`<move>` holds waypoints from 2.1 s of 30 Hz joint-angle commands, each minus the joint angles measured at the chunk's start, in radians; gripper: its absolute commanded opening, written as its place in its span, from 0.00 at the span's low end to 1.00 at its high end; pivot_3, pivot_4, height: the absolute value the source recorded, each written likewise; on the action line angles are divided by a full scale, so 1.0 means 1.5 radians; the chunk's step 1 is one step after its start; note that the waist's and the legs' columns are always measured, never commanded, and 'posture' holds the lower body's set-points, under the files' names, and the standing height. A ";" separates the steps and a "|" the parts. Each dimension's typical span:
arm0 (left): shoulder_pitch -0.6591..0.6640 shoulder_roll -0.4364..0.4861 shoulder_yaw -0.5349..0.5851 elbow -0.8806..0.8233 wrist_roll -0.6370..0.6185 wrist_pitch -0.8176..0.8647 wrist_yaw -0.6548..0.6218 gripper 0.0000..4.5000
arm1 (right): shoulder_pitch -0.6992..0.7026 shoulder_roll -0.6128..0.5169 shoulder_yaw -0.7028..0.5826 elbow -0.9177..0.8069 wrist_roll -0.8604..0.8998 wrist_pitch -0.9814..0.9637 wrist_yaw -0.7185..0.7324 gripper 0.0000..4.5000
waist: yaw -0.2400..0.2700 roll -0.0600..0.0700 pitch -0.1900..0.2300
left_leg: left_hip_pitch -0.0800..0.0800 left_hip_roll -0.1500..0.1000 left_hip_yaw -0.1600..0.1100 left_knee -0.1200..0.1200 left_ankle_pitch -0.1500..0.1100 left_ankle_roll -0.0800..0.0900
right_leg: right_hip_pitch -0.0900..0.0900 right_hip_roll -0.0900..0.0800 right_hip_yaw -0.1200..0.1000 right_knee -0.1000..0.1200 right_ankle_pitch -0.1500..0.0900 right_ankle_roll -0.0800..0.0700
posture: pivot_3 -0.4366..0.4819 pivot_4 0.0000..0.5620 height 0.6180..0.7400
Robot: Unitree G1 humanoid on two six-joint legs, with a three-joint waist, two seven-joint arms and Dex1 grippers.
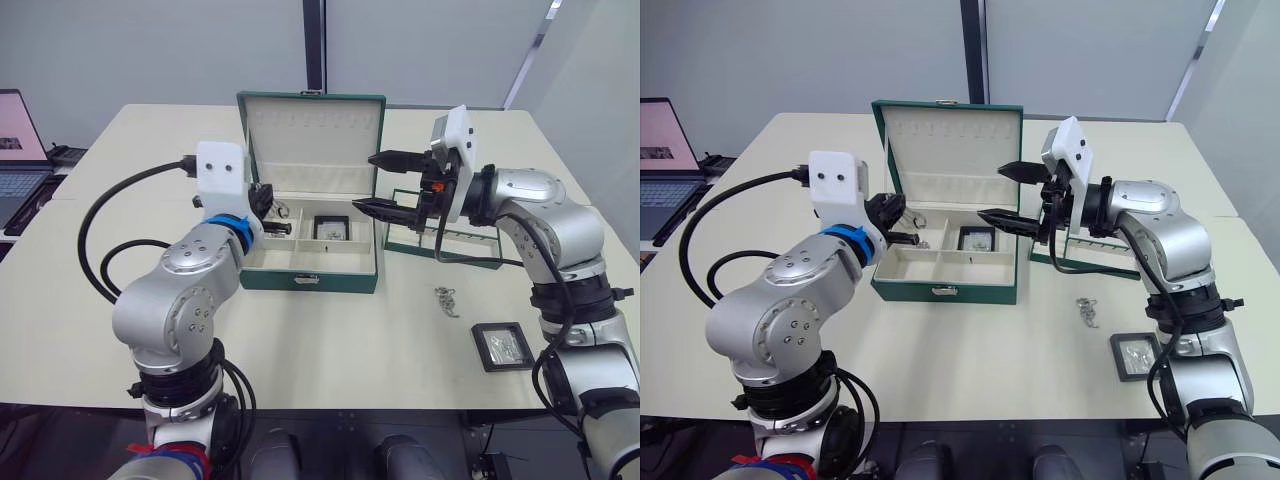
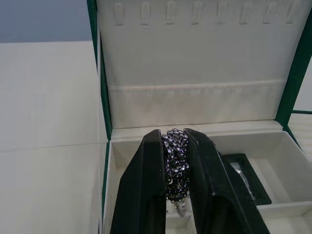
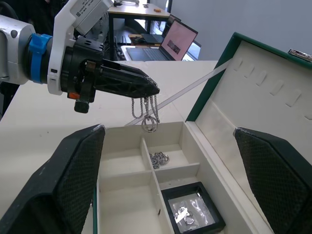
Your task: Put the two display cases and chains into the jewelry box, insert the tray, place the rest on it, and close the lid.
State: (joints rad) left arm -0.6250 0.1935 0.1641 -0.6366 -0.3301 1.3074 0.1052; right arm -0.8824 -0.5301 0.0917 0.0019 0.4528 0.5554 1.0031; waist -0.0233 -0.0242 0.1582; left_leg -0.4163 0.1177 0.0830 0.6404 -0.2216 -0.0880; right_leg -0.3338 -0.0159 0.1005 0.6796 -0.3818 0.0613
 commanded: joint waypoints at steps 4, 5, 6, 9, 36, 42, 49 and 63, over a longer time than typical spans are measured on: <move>0.074 0.010 0.001 -0.034 0.029 -0.036 -0.006 0.09 | -0.010 -0.021 -0.026 -0.012 0.007 -0.011 0.014 1.00 | -0.004 0.000 0.000 | 0.000 0.000 0.000 0.000 0.000 0.000 | 0.000 0.000 0.000 0.000 0.000 0.000 | 0.48 0.27 1.00; 0.081 0.012 0.007 -0.031 0.032 -0.044 -0.009 0.09 | -0.011 -0.023 -0.026 -0.010 0.007 -0.011 0.015 1.00 | -0.004 0.000 0.000 | 0.000 0.000 0.000 0.000 0.000 0.000 | 0.000 0.000 0.000 0.000 0.000 0.000 | 0.48 0.27 1.00; 0.086 0.012 0.013 -0.028 0.033 -0.050 -0.013 0.09 | -0.012 -0.025 -0.027 -0.008 0.005 -0.012 0.016 1.00 | -0.004 0.000 0.000 | 0.000 0.000 0.000 0.000 0.000 0.000 | 0.000 0.000 0.000 0.000 0.000 0.000 | 0.48 0.27 1.00; 0.106 0.014 0.019 -0.014 0.035 -0.077 -0.027 0.09 | -0.013 -0.027 -0.027 -0.005 0.002 -0.013 0.019 1.00 | -0.003 0.000 0.000 | 0.000 0.000 0.000 -0.001 0.000 0.000 | 0.000 0.000 0.000 0.000 0.000 0.000 | 0.48 0.27 1.00; 0.163 -0.032 0.001 0.033 0.049 -0.141 -0.049 0.40 | -0.003 -0.035 -0.033 -0.013 0.004 -0.009 0.013 1.00 | -0.003 0.000 0.000 | 0.000 0.000 0.000 -0.001 0.000 0.000 | 0.000 0.000 0.000 0.000 0.000 0.000 | 0.48 0.27 1.00; 0.140 -0.024 0.006 0.044 0.036 -0.159 -0.072 0.84 | -0.004 -0.033 -0.036 0.001 0.000 -0.017 0.012 1.00 | -0.003 0.000 0.000 | 0.000 0.000 0.000 -0.001 0.000 0.000 | 0.000 0.000 0.000 0.000 0.000 0.000 | 0.48 0.27 1.00; 0.132 0.013 0.024 0.016 -0.070 -0.162 -0.200 1.00 | 0.025 -0.055 -0.058 -0.002 0.010 -0.019 0.024 1.00 | -0.003 0.000 0.000 | 0.000 0.000 0.000 -0.002 0.000 0.000 | 0.000 0.000 0.000 0.000 0.000 0.000 | 0.48 0.27 1.00; 0.258 0.415 0.236 0.185 -0.189 -0.332 -0.609 1.00 | 0.231 -0.261 -0.191 0.025 0.021 -0.027 0.109 1.00 | -0.004 0.000 0.001 | 0.001 0.000 0.001 -0.005 0.000 0.000 | 0.000 0.000 0.000 -0.003 0.000 0.000 | 0.48 0.27 1.00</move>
State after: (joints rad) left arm -0.2501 0.7860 0.4805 -0.3800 -0.6072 0.8597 -0.7546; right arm -0.5406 -0.8989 -0.1434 0.0333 0.4651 0.5390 1.1498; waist -0.0294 -0.0243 0.1600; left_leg -0.4150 0.1173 0.0840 0.6334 -0.2216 -0.0879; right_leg -0.3339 -0.0162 0.1004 0.6753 -0.3818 0.0613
